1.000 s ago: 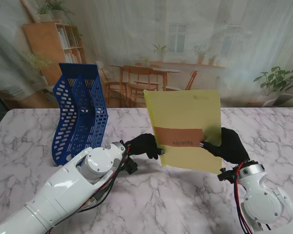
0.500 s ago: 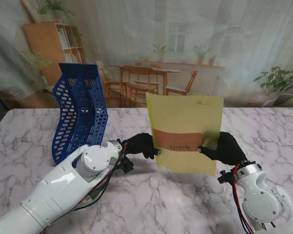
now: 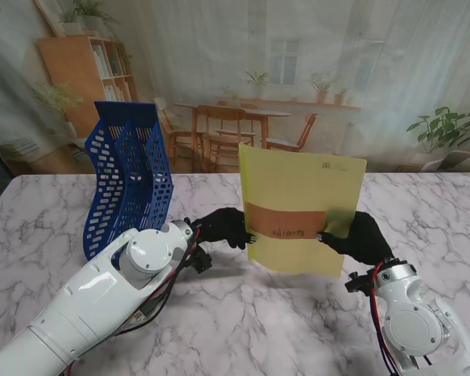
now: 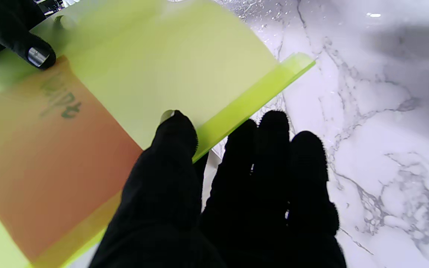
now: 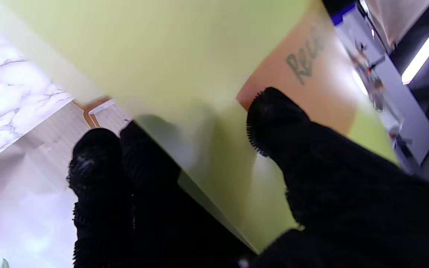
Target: Open the sliding file folder, put the receipt in and insert it into the document holder
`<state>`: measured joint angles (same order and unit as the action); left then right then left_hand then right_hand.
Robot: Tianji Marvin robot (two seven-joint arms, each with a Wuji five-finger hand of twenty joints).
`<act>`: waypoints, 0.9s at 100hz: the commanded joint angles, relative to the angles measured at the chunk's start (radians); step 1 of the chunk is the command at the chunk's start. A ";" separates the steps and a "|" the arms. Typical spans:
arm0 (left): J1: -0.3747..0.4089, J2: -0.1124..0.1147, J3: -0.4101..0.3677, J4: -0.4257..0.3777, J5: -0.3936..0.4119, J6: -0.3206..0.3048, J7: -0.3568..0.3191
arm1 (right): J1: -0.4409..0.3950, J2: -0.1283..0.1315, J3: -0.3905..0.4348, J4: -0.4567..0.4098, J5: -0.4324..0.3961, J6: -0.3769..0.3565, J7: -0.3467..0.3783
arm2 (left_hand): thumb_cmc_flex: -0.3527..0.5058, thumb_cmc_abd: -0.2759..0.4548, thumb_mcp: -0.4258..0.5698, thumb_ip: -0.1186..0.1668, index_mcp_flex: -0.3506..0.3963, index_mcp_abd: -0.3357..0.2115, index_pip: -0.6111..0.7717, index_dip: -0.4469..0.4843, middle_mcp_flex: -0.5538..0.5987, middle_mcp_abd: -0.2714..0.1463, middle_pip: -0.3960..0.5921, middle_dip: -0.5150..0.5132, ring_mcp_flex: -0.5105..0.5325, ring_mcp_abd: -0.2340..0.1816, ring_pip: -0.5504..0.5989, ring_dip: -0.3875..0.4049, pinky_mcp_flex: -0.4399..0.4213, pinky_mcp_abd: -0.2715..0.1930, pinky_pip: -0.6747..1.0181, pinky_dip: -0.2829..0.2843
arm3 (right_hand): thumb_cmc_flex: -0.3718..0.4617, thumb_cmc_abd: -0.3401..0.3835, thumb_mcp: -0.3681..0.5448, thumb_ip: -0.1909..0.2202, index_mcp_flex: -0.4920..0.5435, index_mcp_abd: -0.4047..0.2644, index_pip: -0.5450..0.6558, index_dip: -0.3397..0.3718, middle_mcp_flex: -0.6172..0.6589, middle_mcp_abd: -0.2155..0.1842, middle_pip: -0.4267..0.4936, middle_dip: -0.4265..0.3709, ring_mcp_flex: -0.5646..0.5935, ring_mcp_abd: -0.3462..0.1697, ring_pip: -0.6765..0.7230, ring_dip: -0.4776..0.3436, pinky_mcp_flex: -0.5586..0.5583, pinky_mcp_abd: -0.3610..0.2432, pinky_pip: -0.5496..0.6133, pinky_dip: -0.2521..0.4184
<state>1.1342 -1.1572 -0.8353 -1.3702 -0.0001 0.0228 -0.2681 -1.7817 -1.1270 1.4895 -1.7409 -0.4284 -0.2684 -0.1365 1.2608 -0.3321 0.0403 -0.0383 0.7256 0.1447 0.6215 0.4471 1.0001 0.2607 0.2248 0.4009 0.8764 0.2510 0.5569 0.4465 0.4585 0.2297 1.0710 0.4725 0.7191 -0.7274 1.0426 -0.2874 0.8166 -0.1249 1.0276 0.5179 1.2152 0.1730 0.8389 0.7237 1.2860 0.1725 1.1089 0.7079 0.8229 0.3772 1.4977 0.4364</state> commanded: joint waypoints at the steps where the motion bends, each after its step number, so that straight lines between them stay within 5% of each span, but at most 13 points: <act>1: -0.003 -0.007 0.005 -0.004 -0.009 0.001 -0.015 | -0.003 -0.016 -0.005 0.007 -0.005 -0.008 0.000 | 0.030 0.033 0.048 0.001 -0.016 0.002 -0.013 -0.022 0.032 -0.081 0.044 0.022 -0.003 0.001 0.035 0.016 -0.015 -0.055 0.033 -0.001 | 0.086 0.017 0.080 0.042 0.052 -0.098 0.083 0.040 0.010 0.001 0.015 0.014 0.020 -0.025 0.037 -0.006 0.014 0.001 0.024 0.009; 30: -0.009 -0.010 0.026 0.029 -0.026 0.010 -0.033 | -0.004 -0.035 -0.007 0.000 0.052 -0.045 -0.058 | 0.030 0.028 0.101 0.003 -0.089 -0.037 -0.097 -0.033 -0.060 -0.071 -0.034 0.015 -0.076 0.024 -0.002 0.015 -0.078 -0.040 -0.003 -0.007 | 0.087 0.031 0.069 0.043 0.041 -0.107 0.086 0.051 0.002 -0.005 0.021 0.015 0.021 -0.035 0.026 -0.011 0.013 -0.010 0.017 0.007; 55: -0.022 -0.004 0.037 0.045 -0.034 0.019 -0.072 | -0.014 -0.038 0.008 -0.013 0.076 -0.060 -0.063 | 0.030 -0.006 0.242 0.008 -0.161 -0.061 -0.109 0.070 -0.161 -0.075 -0.038 0.063 -0.128 0.031 -0.026 0.029 -0.118 -0.043 -0.039 -0.003 | 0.088 0.034 0.065 0.044 0.037 -0.108 0.088 0.052 -0.001 -0.006 0.025 0.013 0.021 -0.036 0.024 -0.012 0.015 -0.012 0.016 0.006; 70: -0.015 -0.014 0.036 0.045 -0.042 0.021 -0.042 | -0.017 -0.039 0.007 -0.020 0.087 -0.057 -0.061 | 0.030 0.000 0.086 -0.010 -0.136 -0.071 -0.049 0.125 -0.122 -0.078 0.000 0.081 -0.107 0.034 -0.010 0.045 -0.105 -0.042 -0.022 0.011 | 0.089 0.035 0.065 0.045 0.035 -0.105 0.089 0.051 -0.003 -0.004 0.027 0.012 0.021 -0.036 0.023 -0.012 0.015 -0.012 0.016 0.006; 90: -0.021 -0.017 0.049 0.051 -0.067 0.018 -0.054 | -0.014 -0.040 0.002 -0.019 0.090 -0.051 -0.064 | 0.030 0.038 -0.022 0.005 -0.172 -0.075 -0.141 0.042 -0.203 -0.091 0.043 0.042 -0.132 0.034 -0.027 0.045 -0.125 -0.040 -0.040 0.009 | 0.089 0.036 0.065 0.045 0.034 -0.105 0.090 0.051 -0.004 -0.004 0.029 0.010 0.021 -0.035 0.020 -0.013 0.015 -0.012 0.015 0.006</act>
<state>1.1201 -1.1701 -0.7985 -1.3256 -0.0655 0.0396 -0.2877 -1.7937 -1.1628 1.4945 -1.7573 -0.3404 -0.3251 -0.1963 1.2592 -0.3116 0.0652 -0.0383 0.5776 0.1054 0.5171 0.5113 0.8315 0.1951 0.2361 0.4604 0.7586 0.2697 0.5398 0.4823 0.3506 0.2303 1.0367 0.4717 0.7191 -0.7274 1.0427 -0.2867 0.8166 -0.1246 1.0276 0.5182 1.2150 0.1730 0.8389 0.7255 1.2860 0.1724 1.1033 0.7012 0.8229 0.3784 1.4977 0.4366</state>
